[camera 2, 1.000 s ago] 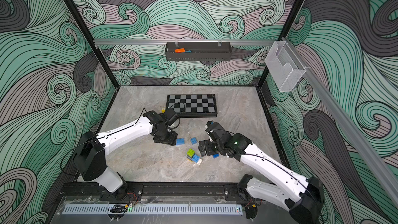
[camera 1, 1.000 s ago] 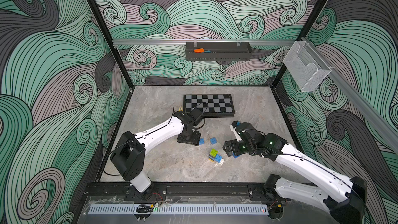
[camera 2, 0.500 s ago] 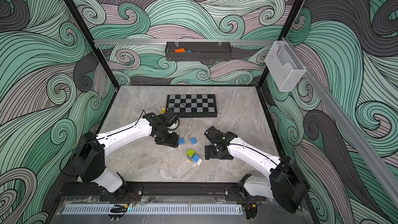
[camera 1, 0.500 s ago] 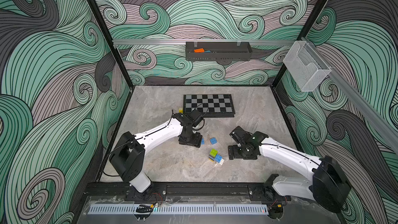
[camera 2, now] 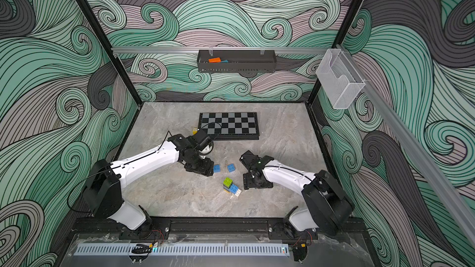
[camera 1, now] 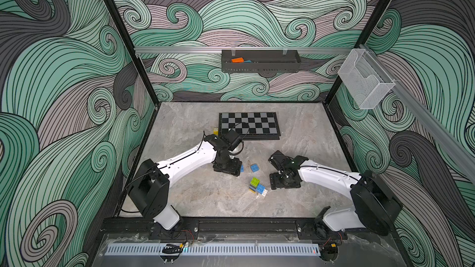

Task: Assemble a giraffe with lego
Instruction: Pick up the lego brick from the center of the board.

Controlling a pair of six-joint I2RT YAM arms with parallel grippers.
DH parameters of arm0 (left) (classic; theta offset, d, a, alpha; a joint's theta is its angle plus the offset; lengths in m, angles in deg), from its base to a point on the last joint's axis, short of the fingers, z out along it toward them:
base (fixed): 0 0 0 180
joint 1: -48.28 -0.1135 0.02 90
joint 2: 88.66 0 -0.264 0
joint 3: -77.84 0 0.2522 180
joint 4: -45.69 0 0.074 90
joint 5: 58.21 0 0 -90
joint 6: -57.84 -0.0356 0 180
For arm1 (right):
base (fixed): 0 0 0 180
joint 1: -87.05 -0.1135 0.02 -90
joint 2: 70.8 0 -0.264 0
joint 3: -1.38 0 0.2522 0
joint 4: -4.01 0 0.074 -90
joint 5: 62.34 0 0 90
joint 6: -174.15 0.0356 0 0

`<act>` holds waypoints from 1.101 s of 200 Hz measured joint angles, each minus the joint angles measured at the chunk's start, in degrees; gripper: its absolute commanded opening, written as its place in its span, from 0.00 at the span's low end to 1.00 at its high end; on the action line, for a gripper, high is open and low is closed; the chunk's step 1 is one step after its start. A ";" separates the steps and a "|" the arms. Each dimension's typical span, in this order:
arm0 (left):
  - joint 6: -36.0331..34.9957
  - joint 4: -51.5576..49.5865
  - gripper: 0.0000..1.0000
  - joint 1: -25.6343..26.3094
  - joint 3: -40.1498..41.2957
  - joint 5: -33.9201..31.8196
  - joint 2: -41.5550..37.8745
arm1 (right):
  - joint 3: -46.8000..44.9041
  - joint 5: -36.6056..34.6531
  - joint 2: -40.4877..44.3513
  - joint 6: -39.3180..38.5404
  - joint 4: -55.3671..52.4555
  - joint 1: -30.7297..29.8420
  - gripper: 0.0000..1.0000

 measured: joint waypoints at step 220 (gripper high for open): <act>2.21 -0.55 0.72 0.00 1.44 -0.39 -1.62 | -4.11 0.70 4.02 -2.38 4.09 0.15 0.49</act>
